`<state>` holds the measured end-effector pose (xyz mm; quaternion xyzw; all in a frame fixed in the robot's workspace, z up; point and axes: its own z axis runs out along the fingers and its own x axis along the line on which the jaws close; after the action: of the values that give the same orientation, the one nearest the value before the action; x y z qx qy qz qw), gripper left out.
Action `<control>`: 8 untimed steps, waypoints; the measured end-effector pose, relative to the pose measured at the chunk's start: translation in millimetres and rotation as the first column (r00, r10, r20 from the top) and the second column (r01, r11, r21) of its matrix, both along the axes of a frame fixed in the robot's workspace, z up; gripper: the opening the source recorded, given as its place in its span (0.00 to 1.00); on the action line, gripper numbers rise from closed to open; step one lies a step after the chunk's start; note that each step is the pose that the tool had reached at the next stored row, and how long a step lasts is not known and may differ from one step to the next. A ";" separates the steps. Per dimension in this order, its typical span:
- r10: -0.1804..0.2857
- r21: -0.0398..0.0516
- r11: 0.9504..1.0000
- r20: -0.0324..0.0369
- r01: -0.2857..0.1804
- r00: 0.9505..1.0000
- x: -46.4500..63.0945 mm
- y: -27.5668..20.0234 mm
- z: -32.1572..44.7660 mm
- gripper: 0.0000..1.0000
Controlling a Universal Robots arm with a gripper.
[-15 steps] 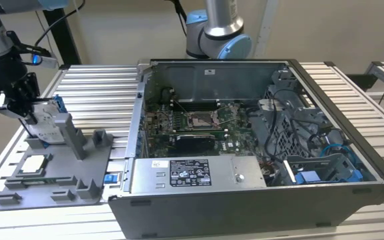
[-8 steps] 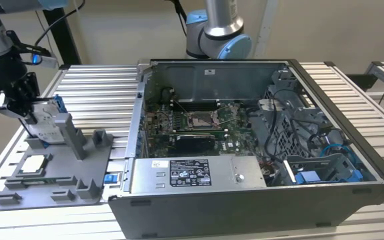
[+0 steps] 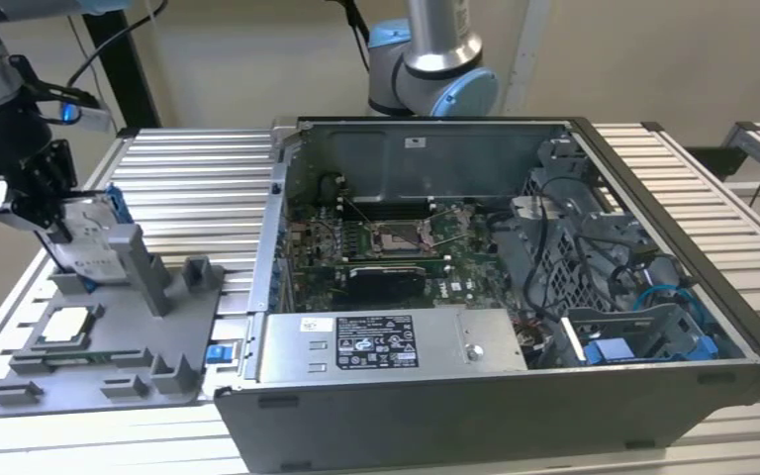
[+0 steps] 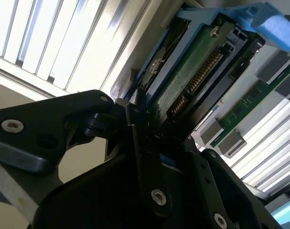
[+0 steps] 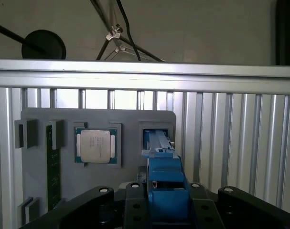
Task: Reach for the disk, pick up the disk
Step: 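Pick up the disk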
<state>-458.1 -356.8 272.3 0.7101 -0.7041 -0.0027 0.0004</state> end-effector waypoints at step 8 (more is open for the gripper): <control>0.000 0.000 1.000 0.000 0.000 1.000 0.0 0.0 6.5 0.00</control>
<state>-458.2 -356.8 278.8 0.7100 -0.7041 -0.0027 0.0004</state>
